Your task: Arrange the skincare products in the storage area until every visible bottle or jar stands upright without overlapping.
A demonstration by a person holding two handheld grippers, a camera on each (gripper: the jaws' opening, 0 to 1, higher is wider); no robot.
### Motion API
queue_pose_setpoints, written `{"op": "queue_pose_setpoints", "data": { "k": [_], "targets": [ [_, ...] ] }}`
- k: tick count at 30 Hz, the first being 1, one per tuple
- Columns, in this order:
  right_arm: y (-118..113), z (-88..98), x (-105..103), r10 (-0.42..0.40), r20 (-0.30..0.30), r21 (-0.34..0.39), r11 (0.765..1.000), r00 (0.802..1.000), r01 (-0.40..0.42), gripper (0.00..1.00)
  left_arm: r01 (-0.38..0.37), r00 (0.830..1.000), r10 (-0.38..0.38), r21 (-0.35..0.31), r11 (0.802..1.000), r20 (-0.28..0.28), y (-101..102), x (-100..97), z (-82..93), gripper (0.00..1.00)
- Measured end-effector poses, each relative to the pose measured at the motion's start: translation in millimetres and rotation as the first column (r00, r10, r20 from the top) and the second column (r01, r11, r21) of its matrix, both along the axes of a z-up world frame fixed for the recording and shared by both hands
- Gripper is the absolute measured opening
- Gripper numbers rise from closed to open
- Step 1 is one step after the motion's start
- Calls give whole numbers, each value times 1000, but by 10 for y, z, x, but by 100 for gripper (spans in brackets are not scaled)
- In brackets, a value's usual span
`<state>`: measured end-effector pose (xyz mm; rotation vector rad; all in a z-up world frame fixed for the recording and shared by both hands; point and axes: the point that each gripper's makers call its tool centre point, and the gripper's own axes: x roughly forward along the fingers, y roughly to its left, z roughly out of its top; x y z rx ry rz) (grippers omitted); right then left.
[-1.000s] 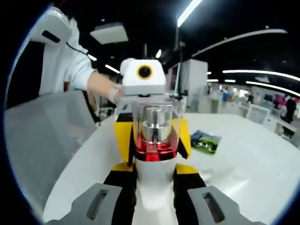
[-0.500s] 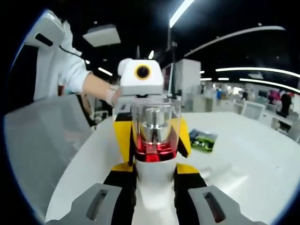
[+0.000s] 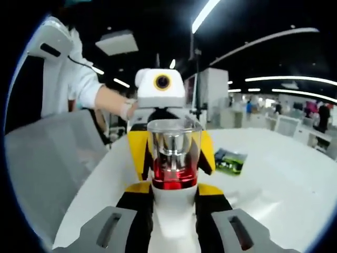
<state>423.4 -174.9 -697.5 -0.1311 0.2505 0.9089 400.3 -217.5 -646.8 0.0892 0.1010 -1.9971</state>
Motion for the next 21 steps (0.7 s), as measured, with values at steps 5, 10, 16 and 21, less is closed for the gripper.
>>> {"op": "queue_pose_setpoints", "data": {
  "k": [5,10,16,21],
  "targets": [
    [-8,12,2,29,-9,-4,1000,1000,-29,23,-5,1000,5,4,1000,-2,3,-9,-1,24],
    [5,17,-11,73,-9,2,997,997,-73,22,-10,1000,10,2,1000,-4,11,-1,-2,24],
    [27,17,-14,87,-40,0,996,995,-87,23,-14,1000,13,-4,1000,-13,23,24,9,24],
    [34,44,-9,71,-56,29,997,996,-69,34,-21,1000,21,-6,1000,-14,24,47,14,25]
  ]
}}
